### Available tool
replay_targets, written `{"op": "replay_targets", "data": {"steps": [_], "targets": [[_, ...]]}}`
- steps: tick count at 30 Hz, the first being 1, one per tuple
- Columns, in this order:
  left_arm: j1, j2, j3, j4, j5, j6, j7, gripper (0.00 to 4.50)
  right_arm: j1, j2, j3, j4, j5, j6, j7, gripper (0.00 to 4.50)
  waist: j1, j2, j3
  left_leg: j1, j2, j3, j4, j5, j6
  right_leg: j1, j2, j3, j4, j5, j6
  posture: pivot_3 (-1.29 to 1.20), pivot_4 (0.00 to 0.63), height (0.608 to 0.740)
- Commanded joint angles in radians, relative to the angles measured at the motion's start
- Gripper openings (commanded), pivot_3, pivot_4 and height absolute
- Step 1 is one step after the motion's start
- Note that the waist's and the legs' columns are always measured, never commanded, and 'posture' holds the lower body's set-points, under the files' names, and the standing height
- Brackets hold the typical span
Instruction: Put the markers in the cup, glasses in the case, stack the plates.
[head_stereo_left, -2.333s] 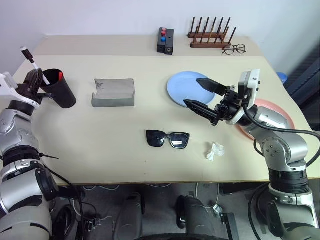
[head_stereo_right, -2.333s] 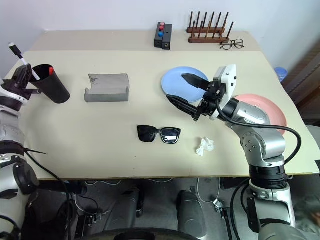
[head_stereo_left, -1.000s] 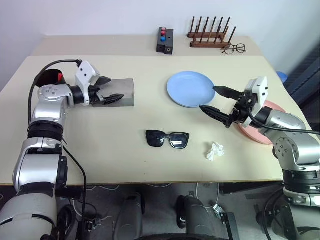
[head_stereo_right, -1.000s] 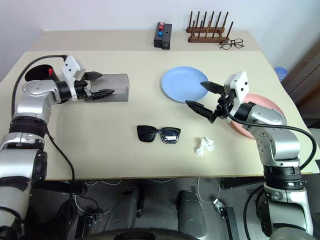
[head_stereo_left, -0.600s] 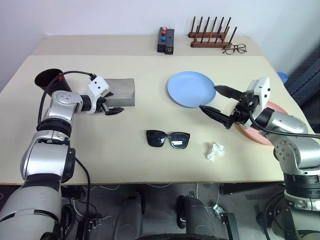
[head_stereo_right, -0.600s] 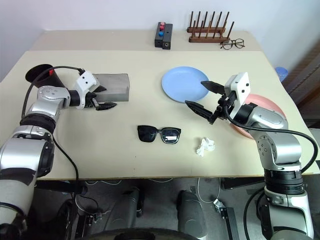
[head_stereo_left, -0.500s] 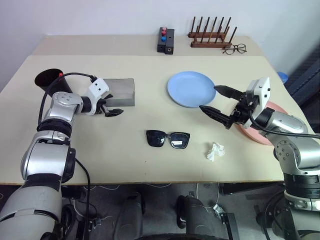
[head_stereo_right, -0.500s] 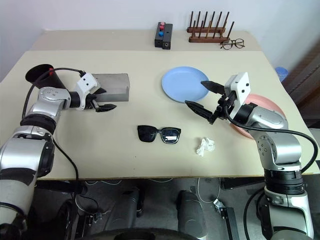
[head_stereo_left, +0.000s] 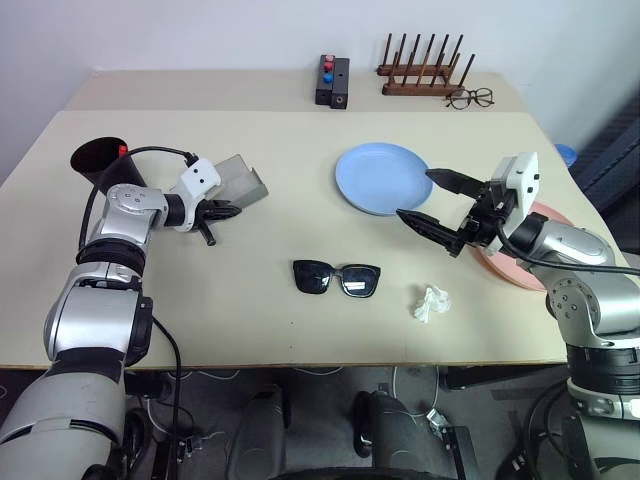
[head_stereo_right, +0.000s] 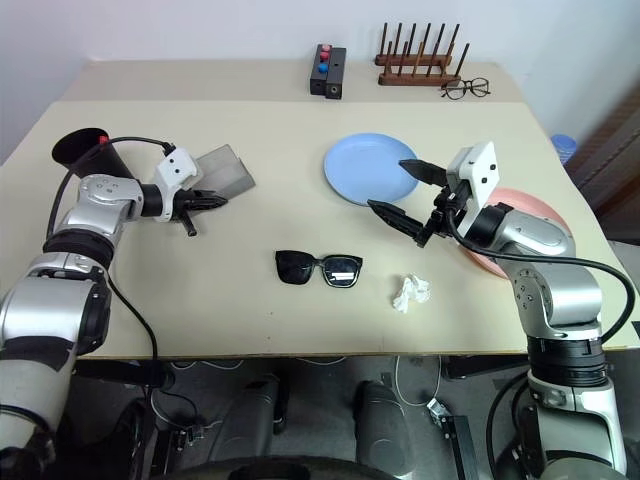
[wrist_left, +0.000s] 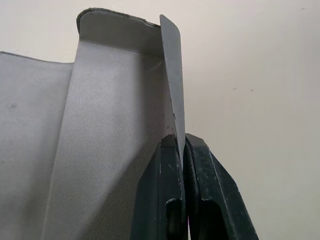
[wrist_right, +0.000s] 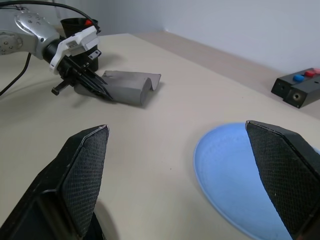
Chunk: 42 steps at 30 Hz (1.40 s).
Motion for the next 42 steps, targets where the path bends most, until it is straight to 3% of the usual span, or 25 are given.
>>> {"op": "replay_targets", "data": {"steps": [1, 6, 11, 17, 24, 42], "targets": [[-0.010, 0.002, 0.043, -0.034, -0.048, -0.016, -0.046, 0.01, -0.020, 0.004, -0.005, -0.011, 0.004, -0.019, 0.006, 4.50, 0.000, 0.000, 0.000, 0.000, 0.000, 0.000, 0.000, 0.000, 0.000, 0.000, 0.000, 0.000, 0.000, 0.000, 0.000, 0.00, 0.150, 0.740], [0.031, 0.049, 0.046, -0.163, -0.109, 0.051, -0.311, 0.01, -0.020, 0.002, -0.005, -0.009, 0.001, -0.020, 0.005, 4.50, -0.002, 0.000, 0.000, 0.000, 0.000, 0.000, 0.000, 0.000, 0.000, 0.000, 0.000, 0.000, 0.000, 0.000, 0.000, 0.00, 0.150, 0.740], [0.187, 0.178, -0.029, -0.494, -0.194, 0.199, -0.504, 0.01, -0.011, -0.002, -0.013, -0.018, 0.017, -0.014, 0.018, 4.50, -0.014, 0.001, 0.000, 0.000, 0.001, 0.000, -0.001, 0.000, 0.000, -0.001, 0.000, 0.000, 0.000, 0.000, 0.000, 0.00, 0.150, 0.740], [0.355, 0.366, -0.121, -0.847, -0.339, 0.315, -0.511, 0.01, 0.039, -0.047, -0.026, -0.098, 0.128, 0.056, 0.124, 4.50, -0.009, 0.001, 0.001, 0.000, 0.001, -0.001, -0.001, 0.000, 0.000, 0.000, 0.000, 0.000, 0.000, -0.001, -0.003, 0.00, 0.150, 0.740], [0.539, 0.465, -0.074, -1.095, -0.423, 0.408, -0.511, 0.01, 0.106, -0.108, -0.023, -0.187, 0.171, 0.076, 0.215, 4.50, -0.001, 0.001, 0.001, 0.000, 0.001, -0.001, -0.001, 0.000, 0.000, 0.000, 0.000, 0.000, -0.001, -0.003, -0.005, 0.00, 0.150, 0.740], [0.715, 0.476, 0.005, -1.294, -0.472, 0.510, -0.461, 0.01, 0.107, -0.087, -0.011, -0.214, 0.205, 0.090, 0.188, 4.50, 0.000, 0.002, 0.001, 0.000, 0.001, 0.000, -0.001, 0.000, 0.000, -0.001, -0.001, 0.000, -0.002, -0.003, -0.005, 0.00, 0.150, 0.740]]}}
